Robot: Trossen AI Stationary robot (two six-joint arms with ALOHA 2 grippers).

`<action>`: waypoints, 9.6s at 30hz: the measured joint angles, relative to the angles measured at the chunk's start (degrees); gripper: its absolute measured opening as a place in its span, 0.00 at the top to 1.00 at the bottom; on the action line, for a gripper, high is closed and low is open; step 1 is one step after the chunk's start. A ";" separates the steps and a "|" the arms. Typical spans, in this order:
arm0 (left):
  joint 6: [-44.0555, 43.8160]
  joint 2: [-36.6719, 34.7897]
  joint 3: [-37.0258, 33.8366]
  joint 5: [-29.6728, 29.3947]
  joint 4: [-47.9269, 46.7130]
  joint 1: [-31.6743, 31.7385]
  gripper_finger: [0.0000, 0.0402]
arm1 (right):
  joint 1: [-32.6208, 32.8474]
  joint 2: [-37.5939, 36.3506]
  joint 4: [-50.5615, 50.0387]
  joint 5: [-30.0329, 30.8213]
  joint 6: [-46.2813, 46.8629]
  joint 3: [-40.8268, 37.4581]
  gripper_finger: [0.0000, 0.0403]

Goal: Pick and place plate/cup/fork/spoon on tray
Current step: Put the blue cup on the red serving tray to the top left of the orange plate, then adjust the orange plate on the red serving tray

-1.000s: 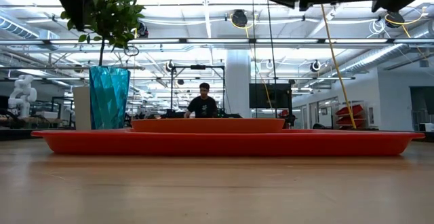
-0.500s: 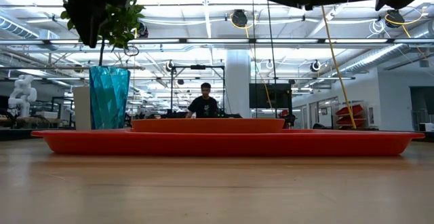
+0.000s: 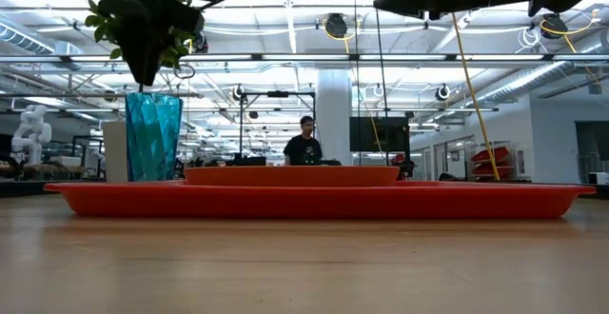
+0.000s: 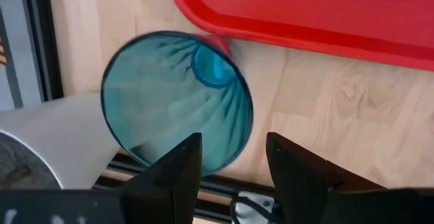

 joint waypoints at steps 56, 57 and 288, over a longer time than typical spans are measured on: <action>-3.67 0.29 -8.51 2.95 1.11 9.33 0.98 | 0.04 0.02 -3.27 2.03 1.44 0.00 0.73; -4.26 0.29 -8.04 2.95 0.69 9.40 0.98 | 0.02 0.02 -3.27 2.03 1.44 0.00 0.73; -15.68 -35.84 -38.32 -19.96 68.90 -25.20 0.55 | -5.96 37.71 -58.67 -6.21 30.32 29.24 1.00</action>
